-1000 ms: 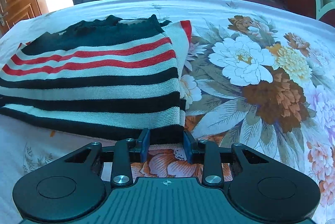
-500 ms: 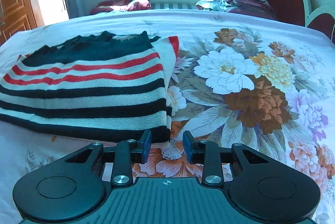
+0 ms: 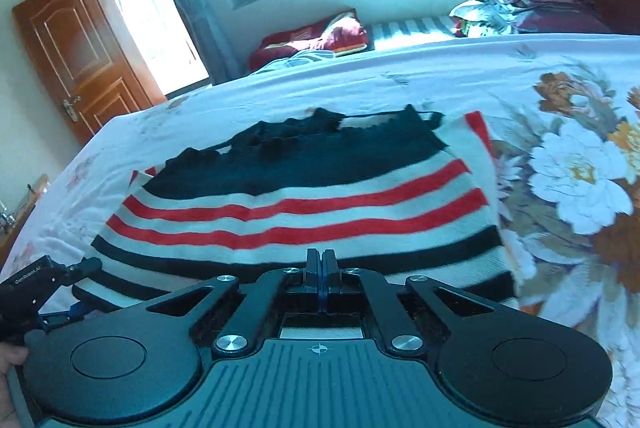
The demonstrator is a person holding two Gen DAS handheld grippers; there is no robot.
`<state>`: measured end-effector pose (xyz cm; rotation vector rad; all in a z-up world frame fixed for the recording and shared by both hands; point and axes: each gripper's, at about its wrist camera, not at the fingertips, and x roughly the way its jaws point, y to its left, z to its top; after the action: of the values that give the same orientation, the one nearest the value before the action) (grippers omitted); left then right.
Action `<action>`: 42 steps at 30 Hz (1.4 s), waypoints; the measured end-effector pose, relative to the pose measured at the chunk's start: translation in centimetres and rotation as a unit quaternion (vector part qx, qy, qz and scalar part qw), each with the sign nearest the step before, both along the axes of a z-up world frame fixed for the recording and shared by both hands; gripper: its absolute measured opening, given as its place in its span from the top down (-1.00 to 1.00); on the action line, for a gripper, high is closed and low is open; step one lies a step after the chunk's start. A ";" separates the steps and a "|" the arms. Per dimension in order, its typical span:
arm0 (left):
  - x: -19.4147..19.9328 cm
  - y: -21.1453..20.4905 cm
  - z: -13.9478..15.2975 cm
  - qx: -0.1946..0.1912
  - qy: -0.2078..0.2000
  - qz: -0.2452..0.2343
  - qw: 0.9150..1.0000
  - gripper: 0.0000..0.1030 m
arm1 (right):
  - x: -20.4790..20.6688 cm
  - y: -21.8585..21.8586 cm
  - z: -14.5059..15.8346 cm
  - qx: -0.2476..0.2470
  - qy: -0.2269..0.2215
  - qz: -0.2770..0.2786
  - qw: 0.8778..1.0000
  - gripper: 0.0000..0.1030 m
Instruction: Fold small clothes
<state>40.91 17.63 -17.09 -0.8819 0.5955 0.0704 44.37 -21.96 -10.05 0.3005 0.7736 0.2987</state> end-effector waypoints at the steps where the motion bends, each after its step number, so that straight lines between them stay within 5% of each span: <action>1: 0.4 0.3 -0.2 -0.009 -0.003 0.009 1.000 -0.01 | 1.0 1.0 -0.2 0.000 0.001 0.008 1.000 1.00; 3: 1.4 0.8 -0.6 -0.026 -0.002 0.023 0.999 0.26 | 2.6 2.7 -0.5 0.000 0.008 0.017 1.000 1.00; 9: 2.7 2.0 -1.1 -0.051 0.005 0.020 0.998 0.61 | 6.4 6.3 -1.8 0.002 0.026 0.030 0.999 1.00; 12: 1.7 2.3 -0.1 -0.063 -0.031 0.017 0.997 0.65 | 7.2 7.5 -2.7 -0.012 0.036 0.040 0.998 1.00; 14: 2.2 2.4 -1.0 -0.050 -0.001 0.016 0.999 0.65 | 7.8 8.1 -4.4 -0.030 0.063 0.039 0.997 1.00; 16: 2.3 3.1 -2.1 -0.083 0.000 0.021 0.996 0.66 | 7.9 7.8 -4.5 -0.021 0.061 0.033 0.997 1.00; 22: 2.3 1.9 -0.1 -0.041 -0.011 0.007 0.999 0.66 | 8.0 7.5 -4.6 -0.020 0.063 0.038 0.997 1.00; 28: 3.4 -2.4 5.8 0.091 -0.025 -0.047 0.994 0.68 | 7.7 5.8 -3.6 0.006 0.047 0.020 0.999 1.00; 36: 6.6 -16.9 11.7 0.203 -0.053 -0.202 0.957 0.71 | 4.3 -6.0 0.0 0.100 -0.004 -0.084 0.991 1.00; 40: 8.0 -25.6 9.4 0.223 -0.016 -0.286 0.932 0.71 | 2.7 -12.5 0.8 0.130 -0.009 -0.129 0.983 1.00; 42: 8.6 -29.8 6.9 0.240 0.022 -0.338 0.910 0.59 | 2.1 -15.0 0.7 0.153 -0.001 -0.134 0.979 1.00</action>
<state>49.49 -12.13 -10.16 -0.1654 0.8534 -0.3804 46.52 -36.98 -9.37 0.6879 0.6749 0.1625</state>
